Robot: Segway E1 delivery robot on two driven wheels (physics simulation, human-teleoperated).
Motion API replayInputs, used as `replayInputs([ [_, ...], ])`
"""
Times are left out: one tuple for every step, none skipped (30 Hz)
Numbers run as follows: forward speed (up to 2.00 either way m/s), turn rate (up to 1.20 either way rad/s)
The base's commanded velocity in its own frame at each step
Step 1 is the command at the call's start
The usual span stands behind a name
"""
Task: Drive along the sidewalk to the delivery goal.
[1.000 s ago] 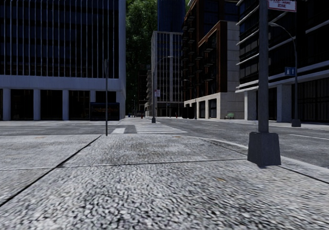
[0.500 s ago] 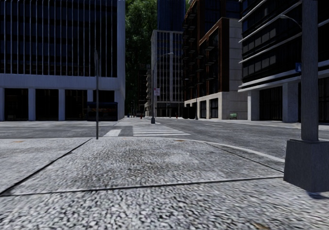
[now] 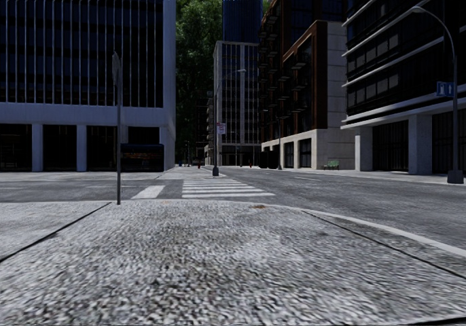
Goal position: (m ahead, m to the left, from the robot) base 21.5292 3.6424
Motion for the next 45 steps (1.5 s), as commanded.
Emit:
replayInputs([
  [1.96, 0.00],
  [1.97, 0.00],
  [1.97, 0.00],
  [1.97, 0.00],
  [1.97, 0.00],
  [1.97, 0.00],
  [1.97, 0.00],
  [1.97, 0.00],
  [1.97, 0.00],
  [1.97, 0.00],
  [1.97, 0.00],
  [1.97, 0.00],
  [1.97, 0.00],
  [1.97, 0.00],
  [1.97, 0.06],
  [1.97, 0.17],
  [1.97, 0.23],
  [1.97, 0.23],
  [1.97, 0.25],
  [1.97, 0.25],
  [1.97, 0.26],
  [1.97, 0.26],
  [1.97, 0.26],
  [1.97, 0.26],
  [1.97, 0.26],
  [1.97, 0.26],
  [1.97, 0.21],
  [1.97, 0.21],
  [1.97, 0.09],
  [1.97, 0.00],
  [1.97, 0.00],
  [1.97, 0.00],
  [1.97, 0.00],
  [1.97, 0.00],
  [1.98, 0.00],
  [1.98, 0.00],
  [1.98, 0.00],
  [1.98, 0.00],
  [1.98, 0.00],
  [1.98, 0.00],
  [1.98, 0.00],
  [1.98, 0.00],
  [1.98, 0.00],
  [1.98, 0.00],
  [1.98, 0.00],
])
